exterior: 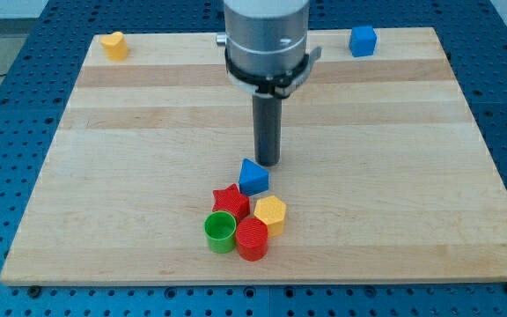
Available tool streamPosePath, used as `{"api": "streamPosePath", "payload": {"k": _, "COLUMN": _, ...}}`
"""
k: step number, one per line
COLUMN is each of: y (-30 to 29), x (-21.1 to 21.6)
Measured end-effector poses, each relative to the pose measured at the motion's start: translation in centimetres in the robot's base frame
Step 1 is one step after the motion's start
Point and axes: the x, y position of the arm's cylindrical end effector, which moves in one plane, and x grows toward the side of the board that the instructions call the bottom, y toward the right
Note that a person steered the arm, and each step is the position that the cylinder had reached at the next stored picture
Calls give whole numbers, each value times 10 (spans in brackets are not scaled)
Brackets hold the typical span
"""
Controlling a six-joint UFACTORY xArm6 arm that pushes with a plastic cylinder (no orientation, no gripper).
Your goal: Move the blue cube to the top of the blue triangle
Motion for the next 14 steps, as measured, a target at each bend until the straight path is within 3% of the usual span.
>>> {"api": "streamPosePath", "payload": {"k": 2, "y": -32, "x": 30}}
{"api": "streamPosePath", "payload": {"k": 3, "y": 21, "x": -27}}
{"api": "streamPosePath", "payload": {"k": 5, "y": 232, "x": -151}}
{"api": "streamPosePath", "payload": {"k": 6, "y": 245, "x": -211}}
{"api": "streamPosePath", "payload": {"k": 7, "y": 227, "x": -229}}
{"api": "streamPosePath", "payload": {"k": 8, "y": 151, "x": -226}}
{"api": "streamPosePath", "payload": {"k": 10, "y": 106, "x": -249}}
{"api": "streamPosePath", "payload": {"k": 12, "y": 13, "x": -154}}
{"api": "streamPosePath", "payload": {"k": 13, "y": 26, "x": -183}}
{"api": "streamPosePath", "payload": {"k": 14, "y": -41, "x": -166}}
